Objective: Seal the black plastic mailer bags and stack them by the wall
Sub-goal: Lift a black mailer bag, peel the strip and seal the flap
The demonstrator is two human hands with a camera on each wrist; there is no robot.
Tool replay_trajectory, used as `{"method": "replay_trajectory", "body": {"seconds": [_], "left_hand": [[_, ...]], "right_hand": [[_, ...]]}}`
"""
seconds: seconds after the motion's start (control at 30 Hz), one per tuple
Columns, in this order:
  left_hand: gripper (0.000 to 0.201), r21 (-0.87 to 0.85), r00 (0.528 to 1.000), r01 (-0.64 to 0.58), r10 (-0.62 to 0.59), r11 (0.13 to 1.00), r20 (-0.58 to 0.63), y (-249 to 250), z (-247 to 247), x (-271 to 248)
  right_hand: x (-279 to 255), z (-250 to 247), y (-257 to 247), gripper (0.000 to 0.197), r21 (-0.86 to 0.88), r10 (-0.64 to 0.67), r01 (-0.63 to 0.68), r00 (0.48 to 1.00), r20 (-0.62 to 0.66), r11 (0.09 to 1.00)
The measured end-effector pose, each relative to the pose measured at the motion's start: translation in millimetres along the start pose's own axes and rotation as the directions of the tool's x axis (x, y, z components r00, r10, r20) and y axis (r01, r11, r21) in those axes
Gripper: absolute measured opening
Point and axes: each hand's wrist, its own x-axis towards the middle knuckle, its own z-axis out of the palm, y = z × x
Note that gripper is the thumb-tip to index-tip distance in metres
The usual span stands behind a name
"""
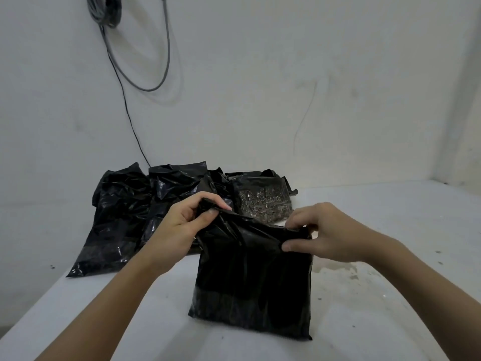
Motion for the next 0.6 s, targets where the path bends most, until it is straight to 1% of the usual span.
{"method": "replay_trajectory", "body": {"seconds": [0.07,0.13,0.2,0.27,0.37,0.47,0.53,0.6], "left_hand": [[0.022,0.009,0.999,-0.005,0.004,1.0,0.041,0.6,4.8,1.3],[0.024,0.017,0.998,-0.004,0.003,1.0,0.06,0.9,9.9,3.4],[0.024,0.009,0.998,0.001,-0.002,1.0,0.061,1.3,13.8,5.9],[0.025,0.002,0.998,0.005,-0.005,1.0,0.062,2.0,17.8,8.2],[0.027,0.007,0.996,0.004,-0.004,1.0,0.089,3.4,26.1,10.7],[0.038,0.024,0.996,0.004,-0.006,1.0,0.092,3.0,29.6,12.5],[0.029,0.077,0.996,-0.025,0.018,0.997,0.087,3.3,28.6,13.0],[0.02,0.146,0.994,-0.063,0.049,0.987,0.094,4.3,27.2,13.4]], "right_hand": [[-2.2,-6.4,-1.1,0.002,-0.053,-0.012,0.014,0.999,0.037,0.998],[-6.7,-11.1,-2.4,0.013,-0.056,0.002,0.004,0.995,0.103,0.998],[-10.9,-16.2,-5.5,0.019,-0.055,0.042,-0.032,0.981,0.188,0.998],[-13.1,-20.2,-8.5,0.026,-0.117,0.085,-0.057,0.964,0.253,0.992],[-13.9,-24.5,-13.7,0.035,-0.23,0.153,-0.085,0.943,0.297,0.969],[-17.4,-28.3,-12.9,0.043,-0.182,0.172,-0.126,0.95,0.261,0.975],[-21.9,-30.9,-6.8,0.042,-0.141,0.136,-0.108,0.969,0.204,0.984],[-25.9,-32.4,-1.4,0.032,-0.12,0.078,-0.062,0.988,0.132,0.991]]}}
